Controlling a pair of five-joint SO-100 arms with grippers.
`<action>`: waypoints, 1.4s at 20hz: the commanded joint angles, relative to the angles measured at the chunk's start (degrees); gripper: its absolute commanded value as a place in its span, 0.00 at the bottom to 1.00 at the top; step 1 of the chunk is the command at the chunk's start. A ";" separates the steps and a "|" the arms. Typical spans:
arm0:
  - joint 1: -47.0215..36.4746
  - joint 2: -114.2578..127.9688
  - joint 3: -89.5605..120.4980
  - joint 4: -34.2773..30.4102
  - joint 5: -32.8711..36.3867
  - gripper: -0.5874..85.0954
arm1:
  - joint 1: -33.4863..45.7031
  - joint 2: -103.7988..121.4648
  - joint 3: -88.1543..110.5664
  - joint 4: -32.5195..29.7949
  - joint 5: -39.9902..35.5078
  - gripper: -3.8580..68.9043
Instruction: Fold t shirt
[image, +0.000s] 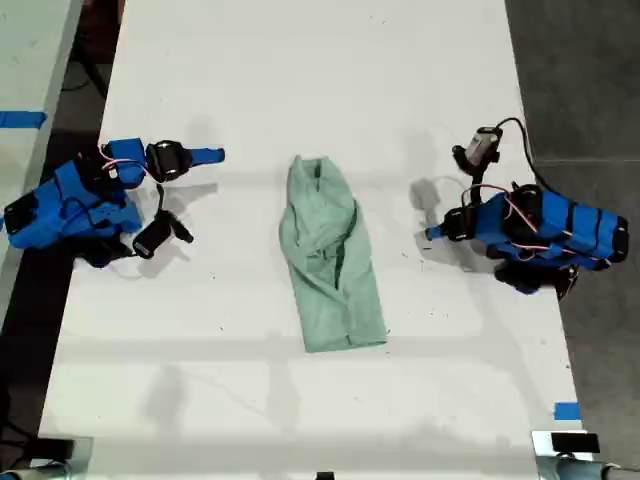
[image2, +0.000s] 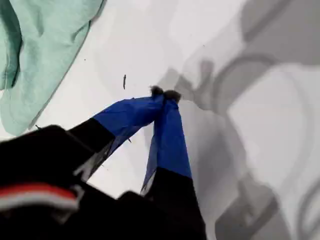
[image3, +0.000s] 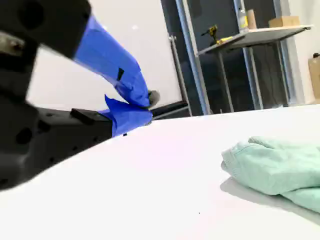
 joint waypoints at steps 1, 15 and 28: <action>-6.15 0.88 2.37 1.05 -1.41 0.00 | -0.09 0.62 2.37 -0.09 0.35 0.03; -2.29 0.88 1.58 -2.99 -0.88 0.00 | -1.41 0.62 -3.08 1.23 1.85 0.02; 35.42 -108.46 -89.30 9.67 -32.87 0.03 | -31.55 -86.40 -79.28 3.60 24.87 0.02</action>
